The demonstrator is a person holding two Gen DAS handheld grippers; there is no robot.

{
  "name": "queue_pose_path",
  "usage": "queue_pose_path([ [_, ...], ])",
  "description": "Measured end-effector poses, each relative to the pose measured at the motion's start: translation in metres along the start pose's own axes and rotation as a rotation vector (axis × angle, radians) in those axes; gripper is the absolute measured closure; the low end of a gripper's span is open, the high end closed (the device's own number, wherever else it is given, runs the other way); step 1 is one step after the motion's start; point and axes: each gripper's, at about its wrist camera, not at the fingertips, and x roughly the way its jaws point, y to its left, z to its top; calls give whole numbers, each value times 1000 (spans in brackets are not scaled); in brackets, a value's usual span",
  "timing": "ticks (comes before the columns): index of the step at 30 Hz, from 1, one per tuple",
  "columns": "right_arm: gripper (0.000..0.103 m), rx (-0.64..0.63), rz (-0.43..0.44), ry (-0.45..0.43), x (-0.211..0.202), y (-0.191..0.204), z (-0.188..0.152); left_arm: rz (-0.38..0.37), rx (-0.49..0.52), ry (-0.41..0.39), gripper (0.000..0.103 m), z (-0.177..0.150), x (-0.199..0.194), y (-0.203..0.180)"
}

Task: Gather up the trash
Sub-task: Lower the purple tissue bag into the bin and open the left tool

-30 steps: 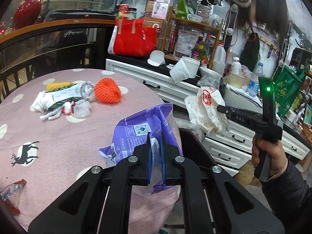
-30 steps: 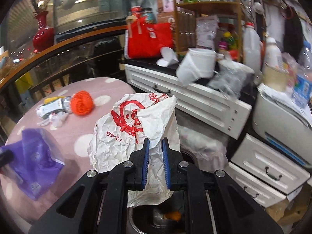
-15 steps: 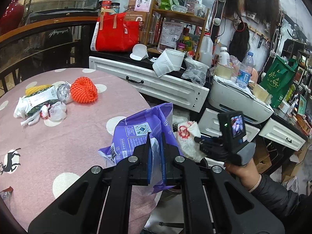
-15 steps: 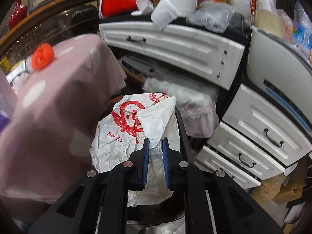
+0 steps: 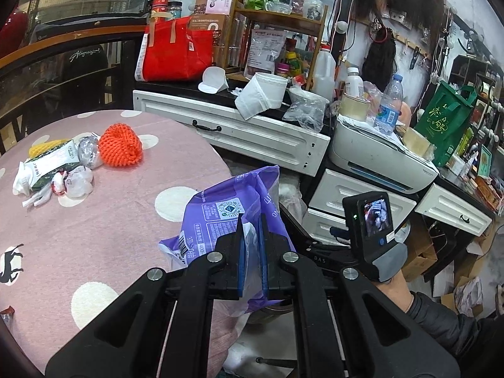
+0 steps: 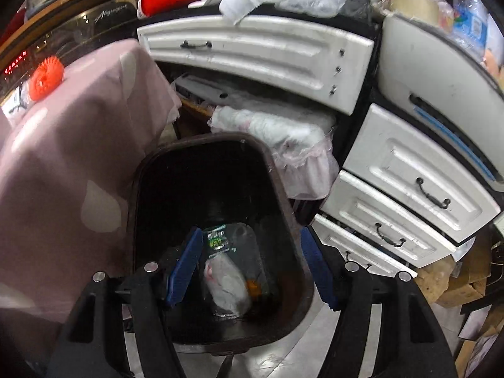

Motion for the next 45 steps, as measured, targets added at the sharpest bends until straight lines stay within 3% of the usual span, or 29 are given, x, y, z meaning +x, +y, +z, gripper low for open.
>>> queue_pose_path([
  [17,26,138,-92,-242,-105,-55,28,-75,77,85,95,-2,60,-50],
  [25,25,140,-99,-246,-109,-59,28,-91,92,169,95,-14,105,-65],
  [36,25,165,-84,-224,-103,-67,23,-44,129,313,93,-41,171,-73],
  [38,25,167,-77,-220,-101,-67,22,-49,138,336,85,-47,177,-74],
  [40,25,167,-74,-217,-100,-66,22,-50,151,340,58,-52,176,-75],
  [41,25,166,-74,-216,-99,-66,22,-50,156,334,27,-53,175,-76],
  [42,24,165,-74,-215,-99,-65,22,-54,158,309,15,-54,170,-77],
  [45,18,164,-79,-214,-98,-65,22,-90,167,247,9,-56,153,-81],
])
